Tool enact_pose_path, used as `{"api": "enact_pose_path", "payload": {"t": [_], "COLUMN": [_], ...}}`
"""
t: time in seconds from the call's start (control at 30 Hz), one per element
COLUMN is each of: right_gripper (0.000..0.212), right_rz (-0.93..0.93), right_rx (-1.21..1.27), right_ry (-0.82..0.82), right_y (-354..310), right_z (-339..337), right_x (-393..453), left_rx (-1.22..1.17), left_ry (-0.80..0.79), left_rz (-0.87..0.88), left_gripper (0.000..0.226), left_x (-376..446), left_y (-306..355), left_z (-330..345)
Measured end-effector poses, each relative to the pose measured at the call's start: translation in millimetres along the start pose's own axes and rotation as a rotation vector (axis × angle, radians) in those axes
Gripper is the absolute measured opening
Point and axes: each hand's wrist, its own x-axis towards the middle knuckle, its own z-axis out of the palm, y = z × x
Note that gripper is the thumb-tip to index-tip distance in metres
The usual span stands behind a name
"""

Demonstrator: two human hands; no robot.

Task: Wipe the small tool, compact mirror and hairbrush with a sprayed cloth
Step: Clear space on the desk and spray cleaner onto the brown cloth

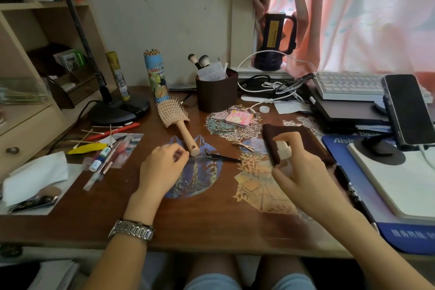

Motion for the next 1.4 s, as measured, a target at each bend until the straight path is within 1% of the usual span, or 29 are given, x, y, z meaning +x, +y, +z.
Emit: {"api": "enact_pose_path", "payload": {"t": [0.13, 0.33, 0.47, 0.63, 0.83, 0.97, 1.13, 1.23, 1.4], "right_gripper": [0.050, 0.059, 0.061, 0.054, 0.061, 0.062, 0.061, 0.058, 0.058], "right_rz": [0.013, 0.007, -0.026, -0.034, -0.003, -0.010, 0.027, 0.029, 0.051], "right_rx": [-0.006, -0.007, -0.004, 0.071, 0.163, 0.205, 0.122, 0.126, 0.129], "right_ry": [-0.031, -0.054, -0.018, 0.051, 0.034, 0.012, 0.042, 0.047, 0.126], "right_y": [0, 4, 11, 17, 38, 65, 99, 111, 129], "right_z": [0, 0, -5, -17, -28, -28, -27, -26, -14], "right_x": [0, 3, 15, 39, 80, 113, 147, 162, 186], "left_rx": [0.000, -0.003, -0.002, -0.032, -0.039, -0.013, -0.038, -0.011, 0.034], "left_ry": [0.003, -0.006, 0.031, 0.056, -0.036, -0.116, -0.193, -0.178, -0.123], "left_rz": [0.010, 0.007, 0.063, 0.125, 0.157, 0.115, 0.118, 0.110, 0.112], "left_gripper": [0.015, 0.015, 0.013, 0.014, 0.024, 0.027, 0.024, 0.024, 0.024], "left_x": [-1, 0, 10, 32, 60, 71, 73, 75, 76], "left_y": [0, 1, 11, 41, 81, 100, 97, 90, 88], "left_z": [1, -3, -14, -24, -6, 16, 38, 41, 43]}}
